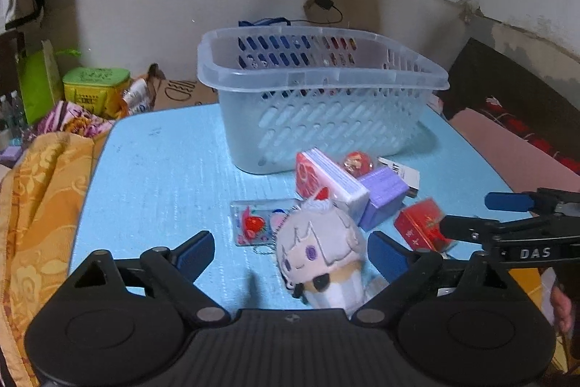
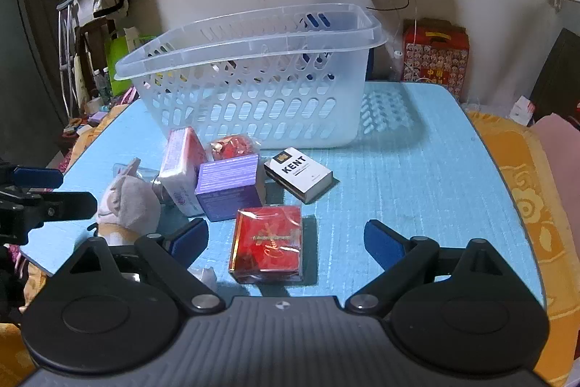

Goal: Organize objects
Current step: 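Grasp the red square packet with the right gripper while the left gripper grasps the white plush doll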

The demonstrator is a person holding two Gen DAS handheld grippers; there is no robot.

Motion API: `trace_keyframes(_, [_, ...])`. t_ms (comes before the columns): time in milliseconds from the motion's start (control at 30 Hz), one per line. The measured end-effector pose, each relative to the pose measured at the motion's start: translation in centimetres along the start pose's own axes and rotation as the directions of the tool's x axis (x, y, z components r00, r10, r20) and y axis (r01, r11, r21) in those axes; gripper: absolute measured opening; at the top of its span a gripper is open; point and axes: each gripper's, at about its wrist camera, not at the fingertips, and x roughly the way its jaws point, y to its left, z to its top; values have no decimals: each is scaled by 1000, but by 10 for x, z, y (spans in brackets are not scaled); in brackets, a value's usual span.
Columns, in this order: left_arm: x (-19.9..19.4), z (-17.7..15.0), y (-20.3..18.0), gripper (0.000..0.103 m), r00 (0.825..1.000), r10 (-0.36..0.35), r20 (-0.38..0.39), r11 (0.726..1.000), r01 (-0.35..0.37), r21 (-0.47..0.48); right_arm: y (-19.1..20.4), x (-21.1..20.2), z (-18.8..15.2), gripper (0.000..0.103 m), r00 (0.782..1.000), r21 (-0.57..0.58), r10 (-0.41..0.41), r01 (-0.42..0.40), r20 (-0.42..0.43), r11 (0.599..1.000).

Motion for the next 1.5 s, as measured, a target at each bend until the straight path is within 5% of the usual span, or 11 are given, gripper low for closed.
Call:
trace_keyframes(167, [20, -2, -1, 94, 993, -89, -81, 995, 84, -59, 1, 14, 5, 95, 1000, 12, -4, 4, -29, 1000])
trace_keyframes(533, [44, 2, 3, 91, 991, -63, -116, 993, 51, -104, 13, 41, 8, 85, 992, -23, -40, 37, -118, 999])
trace_keyframes(767, [50, 2, 6, 85, 989, -71, -129, 990, 54, -132, 13, 47, 8, 66, 987, -40, -53, 48, -150, 998])
trace_keyframes(1033, [59, -1, -12, 83, 988, -42, -151, 997, 31, -75, 16, 46, 10, 54, 988, -55, -60, 52, -141, 997])
trace_keyframes(1167, [59, -1, -17, 74, 988, -40, -149, 997, 30, -70, 15, 45, 9, 54, 989, -55, -66, 59, -136, 997])
trace_keyframes(1500, [69, -4, -25, 74, 985, 11, -173, 1000, -15, -22, 15, 45, 9, 54, 989, -74, -80, 71, -126, 995])
